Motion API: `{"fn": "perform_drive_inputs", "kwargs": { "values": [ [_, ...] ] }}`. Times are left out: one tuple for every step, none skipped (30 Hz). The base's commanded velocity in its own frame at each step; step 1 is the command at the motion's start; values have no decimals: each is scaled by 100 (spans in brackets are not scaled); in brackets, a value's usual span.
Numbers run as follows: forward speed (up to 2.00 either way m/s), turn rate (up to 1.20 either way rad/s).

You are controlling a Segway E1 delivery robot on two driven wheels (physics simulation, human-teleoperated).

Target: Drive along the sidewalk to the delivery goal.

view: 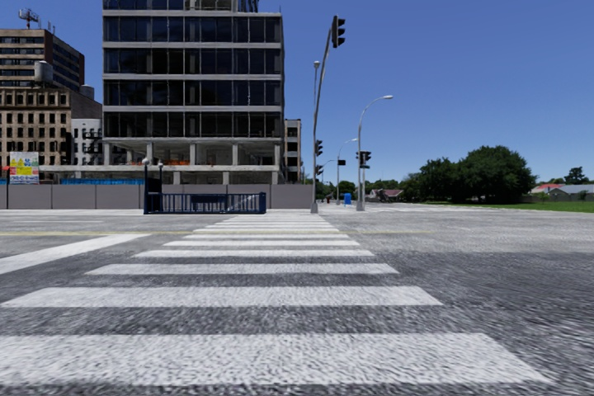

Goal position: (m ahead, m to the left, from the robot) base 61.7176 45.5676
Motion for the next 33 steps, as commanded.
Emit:
{"fn": "perform_drive_inputs", "kwargs": {
  "values": [
    [163, 0],
    [163, 0],
    [163, 0],
    [163, 0],
    [163, 0],
    [163, 0],
    [163, 0],
    [163, 0],
    [163, 0],
    [163, 0],
    [163, 0],
    [163, 0],
    [163, 0],
    [163, 0],
    [163, 0],
    [163, 0],
    [163, 0],
    [163, 0],
    [163, 0],
    [163, 0],
    [163, 0],
    [163, 0],
    [163, 0],
    [163, 0],
    [163, 0],
    [163, 0],
    [163, 0],
    [163, 0],
    [163, 0],
    [163, 0],
    [163, 0],
    [163, 0],
    [177, 0]
  ]
}}
